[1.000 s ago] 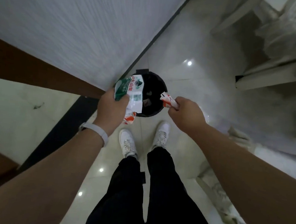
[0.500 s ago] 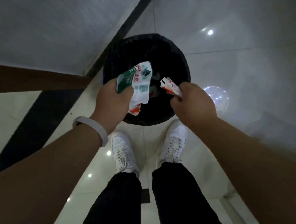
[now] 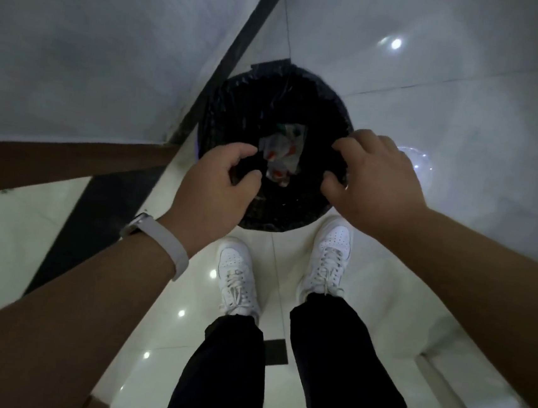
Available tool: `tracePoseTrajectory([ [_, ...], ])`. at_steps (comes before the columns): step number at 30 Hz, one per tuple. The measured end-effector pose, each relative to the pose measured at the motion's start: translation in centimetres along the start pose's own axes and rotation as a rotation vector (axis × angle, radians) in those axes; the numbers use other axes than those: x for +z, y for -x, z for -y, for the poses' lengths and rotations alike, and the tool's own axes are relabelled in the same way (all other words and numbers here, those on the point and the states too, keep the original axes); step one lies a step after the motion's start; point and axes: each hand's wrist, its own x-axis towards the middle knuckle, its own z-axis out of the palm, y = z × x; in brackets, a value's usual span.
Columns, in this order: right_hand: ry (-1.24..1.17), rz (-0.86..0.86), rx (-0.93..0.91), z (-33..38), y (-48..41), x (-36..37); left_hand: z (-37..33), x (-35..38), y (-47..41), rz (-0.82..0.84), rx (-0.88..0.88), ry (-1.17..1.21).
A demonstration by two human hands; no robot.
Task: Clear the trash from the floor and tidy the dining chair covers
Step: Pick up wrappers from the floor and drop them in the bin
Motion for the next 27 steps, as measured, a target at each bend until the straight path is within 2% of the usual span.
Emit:
tracePoseTrajectory([
  [6, 0.032, -0.069, -0.009, 2.8, 1.6, -11.4, -8.9, -6.8, 3.2, 0.023, 0.233, -0.246],
  [16, 0.096, -0.319, 0.031, 9.3, 9.1, -31.7, -24.6, -18.6, 12.6, -0.097, 0.597, -0.535],
  [27, 0.194, -0.515, 0.105, 13.3, 22.3, -44.7, -35.2, -24.5, 24.2, -0.247, 0.995, -0.691],
])
